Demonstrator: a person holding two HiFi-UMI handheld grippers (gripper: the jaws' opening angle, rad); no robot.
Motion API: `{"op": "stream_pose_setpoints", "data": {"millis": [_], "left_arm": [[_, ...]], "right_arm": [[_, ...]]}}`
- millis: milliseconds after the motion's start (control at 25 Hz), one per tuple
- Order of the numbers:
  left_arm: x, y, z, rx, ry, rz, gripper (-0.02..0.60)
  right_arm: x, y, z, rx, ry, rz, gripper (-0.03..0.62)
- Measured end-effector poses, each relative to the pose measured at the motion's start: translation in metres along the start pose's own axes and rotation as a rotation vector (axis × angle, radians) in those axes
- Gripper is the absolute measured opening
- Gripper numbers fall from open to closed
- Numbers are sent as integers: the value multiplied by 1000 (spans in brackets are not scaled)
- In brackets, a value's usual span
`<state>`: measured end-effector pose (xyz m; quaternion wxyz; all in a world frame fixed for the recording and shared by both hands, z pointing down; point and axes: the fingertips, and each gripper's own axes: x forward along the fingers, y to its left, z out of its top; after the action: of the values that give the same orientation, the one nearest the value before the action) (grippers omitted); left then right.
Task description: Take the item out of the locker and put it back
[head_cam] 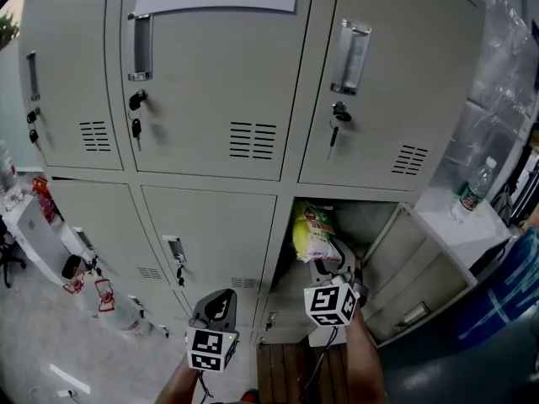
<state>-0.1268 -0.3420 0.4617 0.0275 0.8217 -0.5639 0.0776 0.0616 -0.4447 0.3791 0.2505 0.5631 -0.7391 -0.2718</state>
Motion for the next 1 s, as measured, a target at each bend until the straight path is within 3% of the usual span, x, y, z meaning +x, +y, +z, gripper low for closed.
{"op": "stream_pose_setpoints", "data": {"millis": [480,1000], "left_arm": [[-20,-37,20,30,-42,-49,29],[-58,-102,14,43,-27,-104,29]], "right_arm": [[-101,-25,9,259,-74,-66,218],[-223,-10,-31,608,-102,-83,216]]}}
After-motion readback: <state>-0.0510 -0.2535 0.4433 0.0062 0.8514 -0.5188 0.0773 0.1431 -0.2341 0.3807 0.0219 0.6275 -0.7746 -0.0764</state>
